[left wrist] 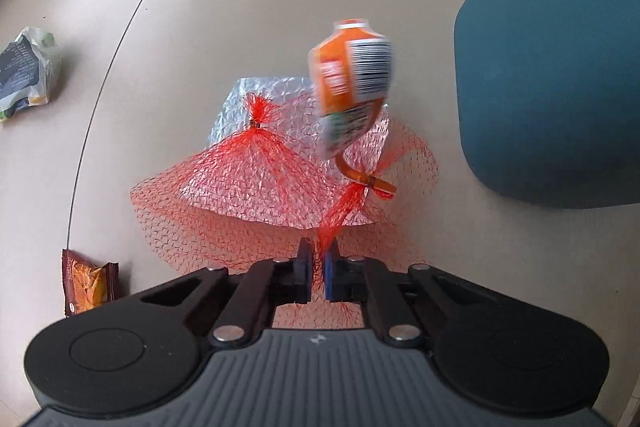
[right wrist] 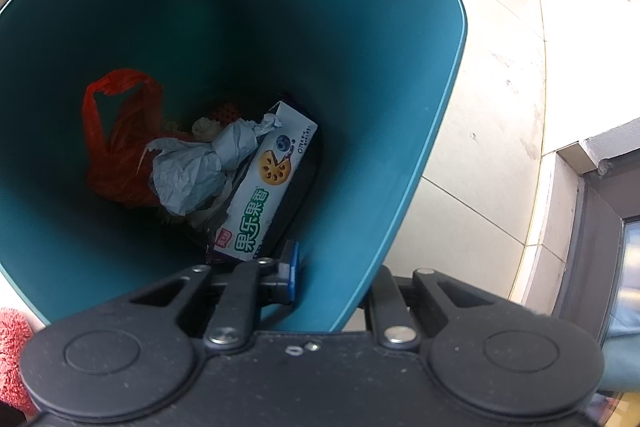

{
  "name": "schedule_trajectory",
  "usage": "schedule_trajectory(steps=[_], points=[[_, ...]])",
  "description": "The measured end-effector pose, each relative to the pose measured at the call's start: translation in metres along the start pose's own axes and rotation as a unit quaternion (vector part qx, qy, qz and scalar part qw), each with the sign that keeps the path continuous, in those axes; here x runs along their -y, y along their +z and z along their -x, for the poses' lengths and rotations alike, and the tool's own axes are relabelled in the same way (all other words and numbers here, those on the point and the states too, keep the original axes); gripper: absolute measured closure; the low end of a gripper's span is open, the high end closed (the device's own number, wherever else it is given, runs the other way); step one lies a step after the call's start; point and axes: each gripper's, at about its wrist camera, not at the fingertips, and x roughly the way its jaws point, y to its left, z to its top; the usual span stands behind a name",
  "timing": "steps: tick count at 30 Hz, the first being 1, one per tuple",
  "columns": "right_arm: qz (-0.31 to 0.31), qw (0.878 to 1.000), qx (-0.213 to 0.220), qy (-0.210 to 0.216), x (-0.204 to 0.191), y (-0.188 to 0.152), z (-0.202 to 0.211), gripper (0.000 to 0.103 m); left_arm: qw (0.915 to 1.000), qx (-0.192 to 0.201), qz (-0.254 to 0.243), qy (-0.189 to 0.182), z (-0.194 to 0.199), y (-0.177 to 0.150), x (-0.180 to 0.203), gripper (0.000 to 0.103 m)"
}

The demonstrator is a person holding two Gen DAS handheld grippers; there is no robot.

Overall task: Collect trash
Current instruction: 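Carry the red mesh net into the wastebasket with the left tool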

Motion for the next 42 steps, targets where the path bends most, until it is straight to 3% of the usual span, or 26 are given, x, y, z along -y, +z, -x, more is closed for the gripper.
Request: schedule_trajectory(steps=[10,21,31,37,42], points=[[0.000,1.000,0.000,0.000,-0.001,0.000,0.000,0.090,0.9991,0.026,0.014,-0.032,0.098,-0.008,-0.019,0.099],[0.002,1.000,0.002,0.007,-0.001,0.001,0.001,0.089,0.9945,0.090,-0.030,-0.045,0.239,0.027,0.023,0.099],[0.003,1.000,0.003,0.019,0.001,0.003,0.005,0.087,0.9863,0.131,-0.070,-0.073,0.353,0.072,0.090,0.099],[0.000,1.000,0.005,0.022,0.003,0.003,0.007,0.087,0.9762,0.157,-0.103,-0.109,0.387,0.094,0.140,0.099],[-0.003,1.000,0.007,0.023,0.005,0.003,0.008,0.087,0.9689,0.163,-0.123,-0.141,0.364,0.111,0.172,0.099]])
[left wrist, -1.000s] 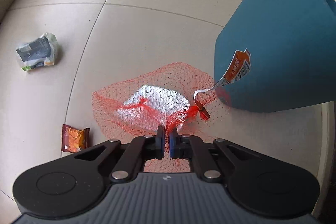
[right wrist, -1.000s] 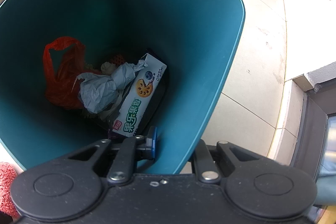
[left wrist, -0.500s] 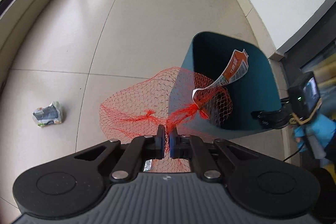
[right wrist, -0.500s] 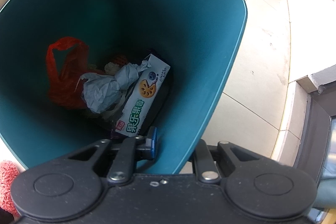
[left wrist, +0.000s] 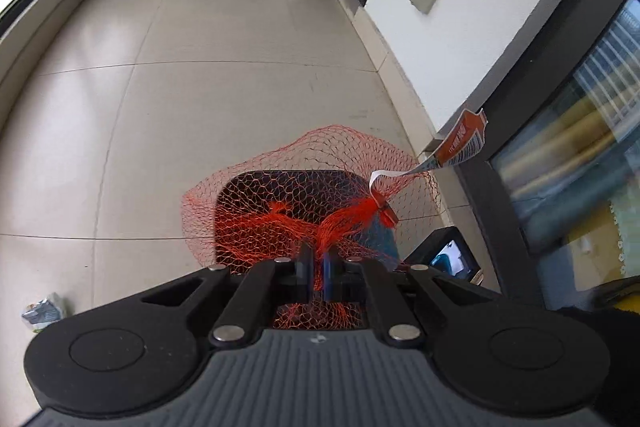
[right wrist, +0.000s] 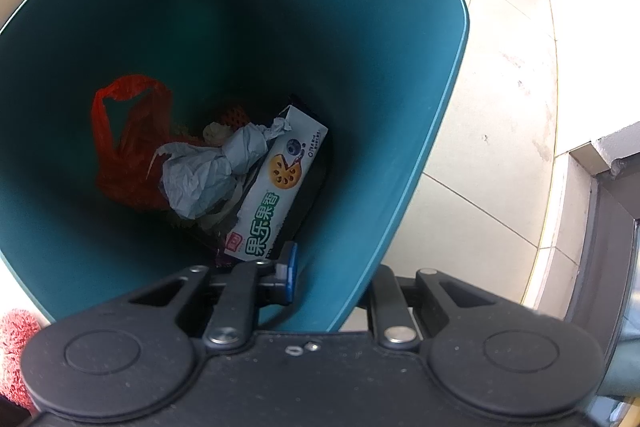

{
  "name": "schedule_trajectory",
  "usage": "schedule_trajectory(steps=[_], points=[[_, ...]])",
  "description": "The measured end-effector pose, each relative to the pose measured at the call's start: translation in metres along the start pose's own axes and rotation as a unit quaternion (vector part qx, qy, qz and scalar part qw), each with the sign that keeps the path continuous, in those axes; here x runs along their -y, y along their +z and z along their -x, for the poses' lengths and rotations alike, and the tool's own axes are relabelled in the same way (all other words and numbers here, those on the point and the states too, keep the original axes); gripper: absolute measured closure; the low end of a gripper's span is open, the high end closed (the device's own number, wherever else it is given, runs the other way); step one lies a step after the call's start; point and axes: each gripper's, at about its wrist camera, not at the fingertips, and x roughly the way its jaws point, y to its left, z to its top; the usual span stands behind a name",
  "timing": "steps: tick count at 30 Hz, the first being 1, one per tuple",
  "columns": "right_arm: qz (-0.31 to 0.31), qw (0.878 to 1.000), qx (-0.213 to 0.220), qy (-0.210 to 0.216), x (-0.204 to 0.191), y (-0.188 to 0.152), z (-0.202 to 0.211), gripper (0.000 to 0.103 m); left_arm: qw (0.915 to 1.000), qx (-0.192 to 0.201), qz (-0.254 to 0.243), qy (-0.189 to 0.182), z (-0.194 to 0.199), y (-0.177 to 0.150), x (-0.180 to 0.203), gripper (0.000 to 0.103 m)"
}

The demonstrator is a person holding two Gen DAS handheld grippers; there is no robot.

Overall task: Collect trash
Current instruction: 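Carry the red mesh net into the wastebasket with the left tool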

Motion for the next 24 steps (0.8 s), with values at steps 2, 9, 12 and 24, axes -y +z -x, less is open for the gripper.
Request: schedule_trajectory(steps=[2,9,12,24], points=[[-0.001,1.000,0.001,0.000,0.000,0.000,0.000,0.087,0.9998,-0.005,0.009,-0.016,-0.026,-0.002,0.000,0.099],[-0.006,1.000,0.005,0.008,0.004,-0.002,0.002,0.088,0.9992,-0.033,0.017,-0.012,-0.104,-0.019,-0.007,0.099],[-0.004,1.000,0.006,0.007,0.005,-0.002,0.003,0.090,0.9984,-0.054,0.015,0.006,-0.134,-0.028,-0.013,0.099],[0.010,1.000,0.004,-0.005,-0.005,-0.001,0.004,0.090,0.9880,-0.146,0.017,0.047,-0.227,-0.060,-0.028,0.099]])
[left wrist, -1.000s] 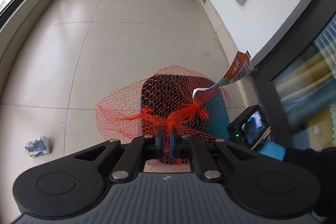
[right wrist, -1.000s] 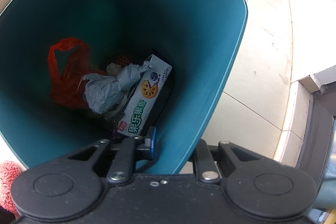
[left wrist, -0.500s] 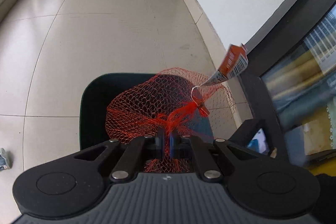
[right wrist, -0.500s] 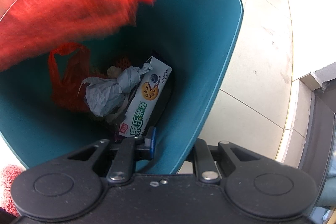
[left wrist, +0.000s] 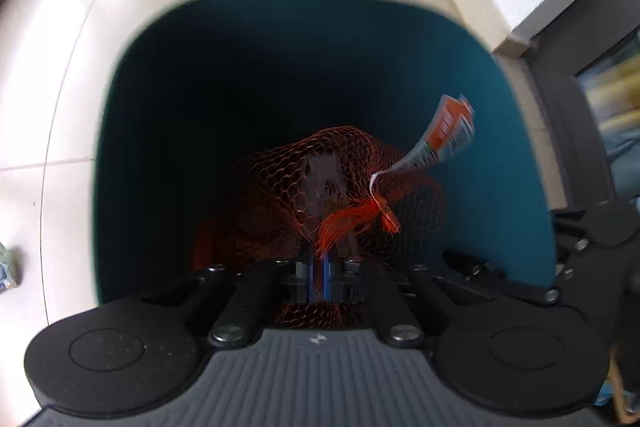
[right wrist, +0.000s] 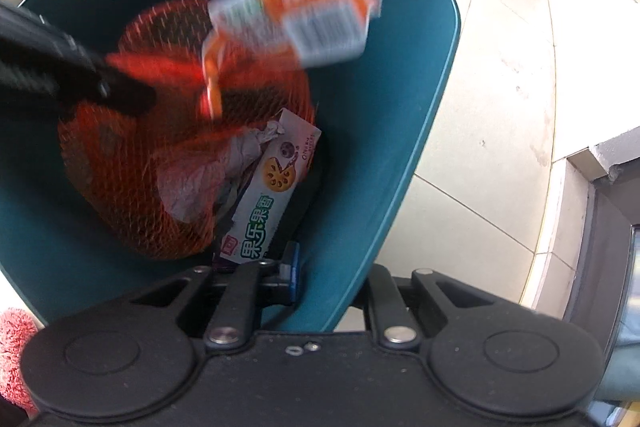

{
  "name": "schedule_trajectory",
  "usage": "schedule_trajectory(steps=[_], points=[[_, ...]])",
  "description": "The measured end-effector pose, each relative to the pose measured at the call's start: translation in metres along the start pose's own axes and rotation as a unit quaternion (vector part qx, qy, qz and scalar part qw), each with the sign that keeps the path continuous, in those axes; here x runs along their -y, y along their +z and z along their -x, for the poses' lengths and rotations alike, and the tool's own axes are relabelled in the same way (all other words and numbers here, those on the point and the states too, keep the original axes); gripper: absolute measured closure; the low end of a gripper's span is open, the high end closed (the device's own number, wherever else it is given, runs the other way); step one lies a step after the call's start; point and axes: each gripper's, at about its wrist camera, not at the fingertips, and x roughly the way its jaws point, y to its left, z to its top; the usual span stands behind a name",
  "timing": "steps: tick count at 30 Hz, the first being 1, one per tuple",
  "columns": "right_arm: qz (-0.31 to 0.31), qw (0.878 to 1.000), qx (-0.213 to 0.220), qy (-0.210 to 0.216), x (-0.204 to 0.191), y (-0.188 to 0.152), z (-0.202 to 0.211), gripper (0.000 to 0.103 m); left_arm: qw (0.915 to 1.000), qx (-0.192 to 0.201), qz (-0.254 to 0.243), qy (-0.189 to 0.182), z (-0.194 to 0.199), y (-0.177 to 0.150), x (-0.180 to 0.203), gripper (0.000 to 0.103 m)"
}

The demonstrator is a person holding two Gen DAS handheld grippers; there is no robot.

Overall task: Collect trash
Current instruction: 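Carry the red mesh net into the wastebasket with the left tool, then open the left tool to drop the net into the basket, then move the left tool down toward the blue bubble-wrap sheet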

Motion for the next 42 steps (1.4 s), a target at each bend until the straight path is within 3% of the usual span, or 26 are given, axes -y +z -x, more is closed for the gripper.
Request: schedule_trajectory(steps=[6,9,15,17,23,33,36,39,42], points=[[-0.002,1.000,0.000,-0.001,-0.003,0.000,0.001,0.091,0.9998,-0.018,-0.011,0.004,-0.020,0.004,0.011,0.099],[-0.004,1.000,0.001,0.001,-0.005,0.001,0.002,0.091,0.9998,-0.011,-0.013,0.008,-0.020,0.006,0.013,0.093],[-0.004,1.000,0.001,0.002,0.004,0.001,0.002,0.090,0.9998,0.013,-0.015,-0.004,-0.002,-0.003,0.012,0.063],[-0.004,1.000,0.001,0.001,0.004,0.001,0.003,0.090,0.9995,0.024,-0.017,-0.009,0.012,-0.004,0.010,0.046],[0.001,1.000,-0.002,0.000,0.002,0.003,0.002,0.090,0.9977,0.056,-0.038,-0.010,0.060,-0.014,0.007,0.043],[0.008,1.000,-0.006,0.002,0.001,0.004,-0.002,0.090,0.9924,0.123,0.003,-0.004,0.150,-0.040,-0.045,0.039],[0.008,1.000,-0.007,0.005,0.003,0.004,-0.003,0.090,0.9913,0.130,0.011,0.020,0.156,-0.051,-0.064,0.039],[0.009,1.000,-0.007,0.006,0.003,0.004,-0.004,0.090,0.9905,0.130,0.027,0.034,0.151,-0.064,-0.086,0.028],[0.009,1.000,-0.008,0.005,0.003,0.004,-0.004,0.090,0.9910,0.120,0.044,0.040,0.140,-0.077,-0.106,0.026]])
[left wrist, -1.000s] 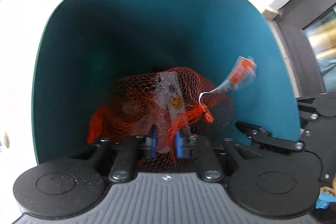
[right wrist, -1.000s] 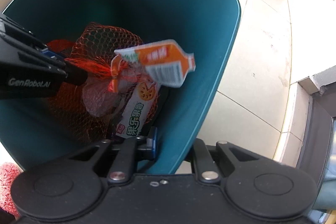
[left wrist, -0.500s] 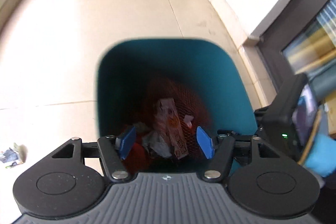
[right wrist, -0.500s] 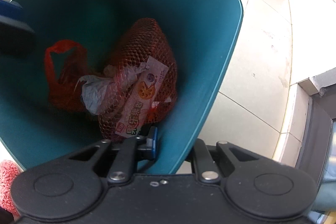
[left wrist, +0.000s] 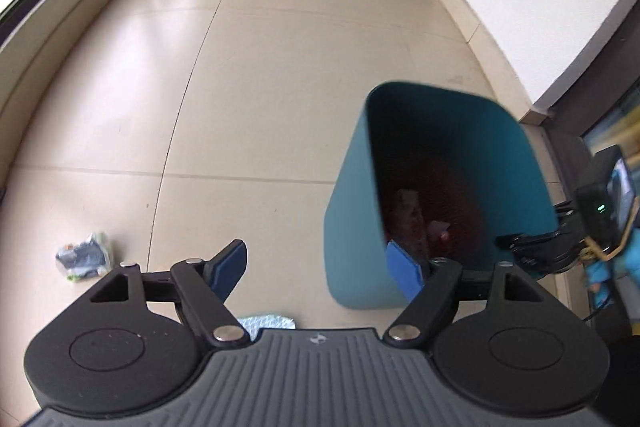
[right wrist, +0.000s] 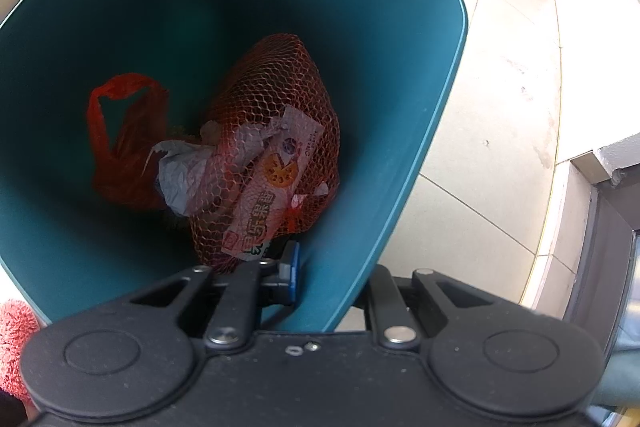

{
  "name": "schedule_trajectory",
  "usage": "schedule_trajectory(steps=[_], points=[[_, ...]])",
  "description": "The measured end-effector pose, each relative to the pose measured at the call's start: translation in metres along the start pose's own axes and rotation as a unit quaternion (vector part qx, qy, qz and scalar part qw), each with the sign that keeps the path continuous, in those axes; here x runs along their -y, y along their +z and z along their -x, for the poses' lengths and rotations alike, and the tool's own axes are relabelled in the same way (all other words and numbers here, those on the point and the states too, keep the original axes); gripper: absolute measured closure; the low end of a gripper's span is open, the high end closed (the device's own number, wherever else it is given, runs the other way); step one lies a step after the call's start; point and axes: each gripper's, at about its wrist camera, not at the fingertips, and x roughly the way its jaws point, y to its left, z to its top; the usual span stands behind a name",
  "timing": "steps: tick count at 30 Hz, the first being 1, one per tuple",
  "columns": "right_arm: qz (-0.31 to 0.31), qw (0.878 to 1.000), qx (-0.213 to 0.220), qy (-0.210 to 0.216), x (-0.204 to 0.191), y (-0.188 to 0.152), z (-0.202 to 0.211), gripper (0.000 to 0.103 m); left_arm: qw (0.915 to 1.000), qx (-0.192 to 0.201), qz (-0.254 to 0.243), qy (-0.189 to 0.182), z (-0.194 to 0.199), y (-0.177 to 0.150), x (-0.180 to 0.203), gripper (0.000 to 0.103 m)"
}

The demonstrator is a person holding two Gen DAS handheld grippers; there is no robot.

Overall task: Collect trash
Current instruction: 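Move the left tool down toward the blue bubble-wrap sheet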

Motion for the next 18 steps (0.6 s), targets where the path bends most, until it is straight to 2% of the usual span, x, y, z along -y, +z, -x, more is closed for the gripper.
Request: schedule_trajectory(steps=[8,14,18], points=[[0.002,1.000,-0.004,-0.005,-0.003,0.001,-0.003,0.090,0.9977,-0.035,0.057,0.013,-0.076,-0.047,-0.047,0.023],[0.000,1.000,-0.005,-0.006,-0.004,0.001,-0.005,0.090,0.9874,-0.089,0.130,0.020,-0.138,-0.089,-0.080,0.023],[0.000,1.000,-0.005,-0.007,-0.004,0.001,-0.005,0.090,0.9809,-0.111,0.158,0.026,-0.154,-0.122,-0.100,0.023]])
